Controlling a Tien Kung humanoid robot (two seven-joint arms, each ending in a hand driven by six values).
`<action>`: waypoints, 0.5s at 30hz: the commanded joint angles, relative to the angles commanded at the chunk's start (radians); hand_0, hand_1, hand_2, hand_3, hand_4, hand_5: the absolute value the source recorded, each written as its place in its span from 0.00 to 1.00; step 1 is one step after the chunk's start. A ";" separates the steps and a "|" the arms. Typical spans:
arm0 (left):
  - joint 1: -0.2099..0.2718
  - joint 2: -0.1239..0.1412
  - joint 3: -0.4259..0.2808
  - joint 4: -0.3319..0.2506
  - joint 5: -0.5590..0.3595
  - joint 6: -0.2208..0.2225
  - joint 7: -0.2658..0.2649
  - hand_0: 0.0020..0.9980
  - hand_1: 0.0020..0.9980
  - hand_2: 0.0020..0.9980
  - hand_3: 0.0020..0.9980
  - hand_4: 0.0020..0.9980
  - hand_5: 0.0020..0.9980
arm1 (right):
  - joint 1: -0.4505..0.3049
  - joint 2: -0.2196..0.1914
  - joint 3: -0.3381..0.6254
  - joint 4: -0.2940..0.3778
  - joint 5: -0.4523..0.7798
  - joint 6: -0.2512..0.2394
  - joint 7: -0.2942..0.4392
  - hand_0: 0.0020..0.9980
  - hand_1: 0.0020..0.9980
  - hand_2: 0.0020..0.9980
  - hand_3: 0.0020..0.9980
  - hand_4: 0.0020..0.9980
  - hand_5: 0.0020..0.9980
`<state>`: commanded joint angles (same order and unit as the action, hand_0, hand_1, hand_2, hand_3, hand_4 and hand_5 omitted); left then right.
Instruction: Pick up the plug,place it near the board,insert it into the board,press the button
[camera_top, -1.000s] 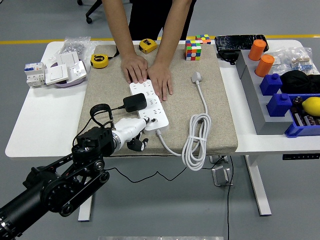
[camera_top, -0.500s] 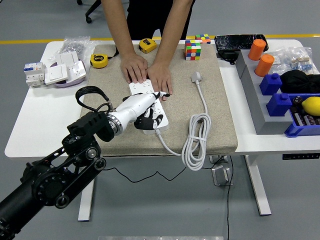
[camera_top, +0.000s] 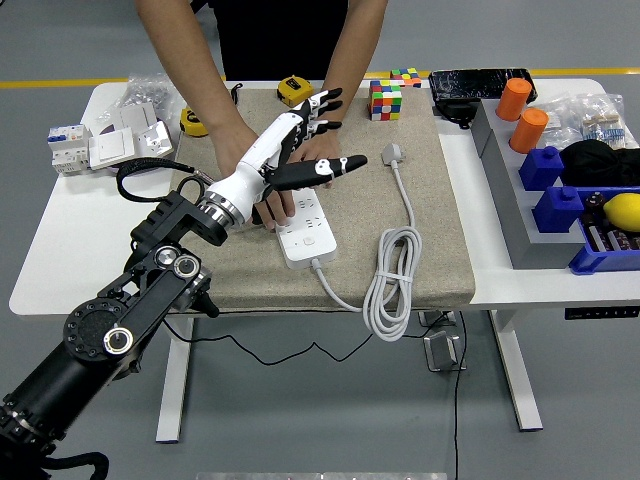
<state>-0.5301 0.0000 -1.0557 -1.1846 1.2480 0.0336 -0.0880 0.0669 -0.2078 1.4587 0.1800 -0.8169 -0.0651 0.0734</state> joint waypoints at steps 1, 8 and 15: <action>0.002 0.000 0.000 0.004 -0.033 0.001 -0.001 1.00 1.00 1.00 1.00 1.00 0.38 | 0.000 0.000 0.000 0.000 0.000 0.000 0.000 0.97 0.92 0.86 0.86 1.00 0.92; 0.016 0.000 -0.007 0.011 -0.331 -0.002 -0.013 1.00 1.00 1.00 1.00 1.00 0.41 | -0.004 -0.001 0.000 0.000 -0.002 -0.001 -0.003 0.97 0.92 0.86 0.86 1.00 0.92; 0.058 0.000 -0.139 -0.017 -0.565 -0.028 -0.046 1.00 1.00 1.00 1.00 1.00 1.00 | -0.002 0.000 -0.003 0.000 0.003 0.000 -0.001 0.97 0.92 0.86 0.86 1.00 0.92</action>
<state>-0.4716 0.0000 -1.1944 -1.2020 0.6828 0.0053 -0.1338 0.0644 -0.2079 1.4558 0.1800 -0.8135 -0.0650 0.0726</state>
